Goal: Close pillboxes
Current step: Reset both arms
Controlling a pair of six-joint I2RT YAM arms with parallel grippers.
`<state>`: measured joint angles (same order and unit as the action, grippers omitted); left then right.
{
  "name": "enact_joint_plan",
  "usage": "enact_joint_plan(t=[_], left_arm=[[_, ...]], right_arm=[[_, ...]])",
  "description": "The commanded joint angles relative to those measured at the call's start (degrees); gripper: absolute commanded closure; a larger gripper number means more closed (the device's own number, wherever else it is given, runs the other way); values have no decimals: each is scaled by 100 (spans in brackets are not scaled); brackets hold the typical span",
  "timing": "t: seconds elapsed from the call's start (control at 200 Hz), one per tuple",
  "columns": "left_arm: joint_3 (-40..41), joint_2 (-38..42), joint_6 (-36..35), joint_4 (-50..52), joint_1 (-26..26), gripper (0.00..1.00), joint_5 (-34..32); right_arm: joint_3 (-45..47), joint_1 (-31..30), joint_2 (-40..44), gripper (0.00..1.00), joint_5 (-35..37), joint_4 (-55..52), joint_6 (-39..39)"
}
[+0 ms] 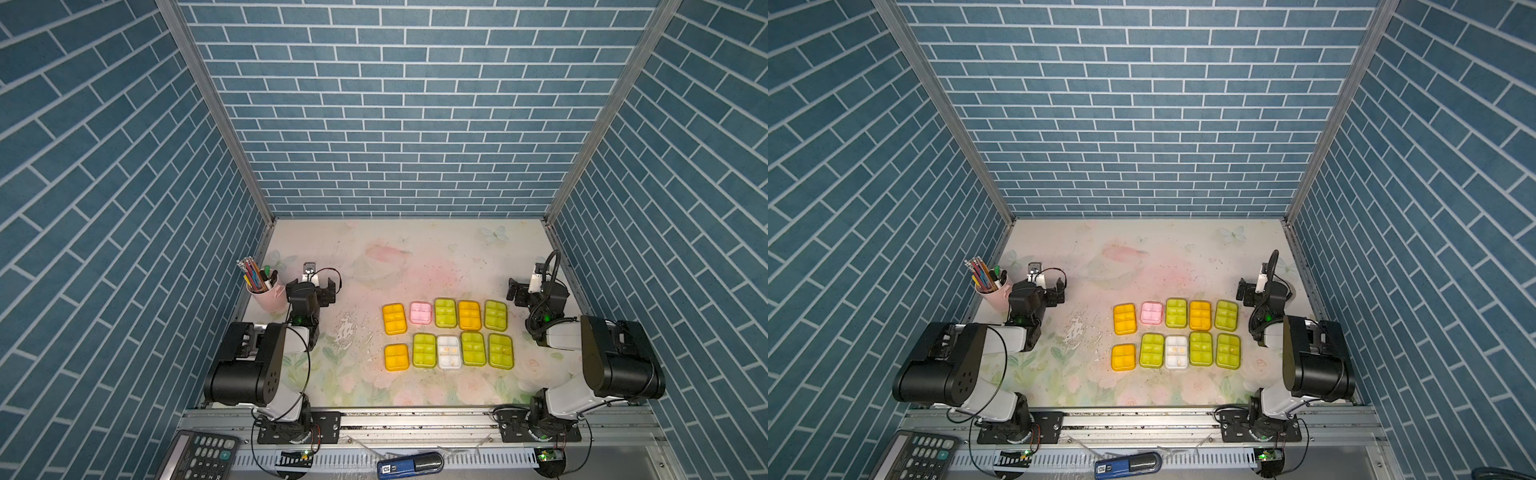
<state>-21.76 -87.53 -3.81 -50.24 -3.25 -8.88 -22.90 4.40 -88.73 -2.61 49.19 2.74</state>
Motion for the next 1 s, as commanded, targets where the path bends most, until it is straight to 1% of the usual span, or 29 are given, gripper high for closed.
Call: enact_joint_plan(t=[0.0, 0.995], left_arm=[[-30, 3, 27, 62, 26, 0, 32], [-33, -1, 29, 67, 26, 0, 36]], right_arm=[[11, -5, 48, 1, -37, -27, 51], [-9, -62, 44, 1, 35, -55, 17]])
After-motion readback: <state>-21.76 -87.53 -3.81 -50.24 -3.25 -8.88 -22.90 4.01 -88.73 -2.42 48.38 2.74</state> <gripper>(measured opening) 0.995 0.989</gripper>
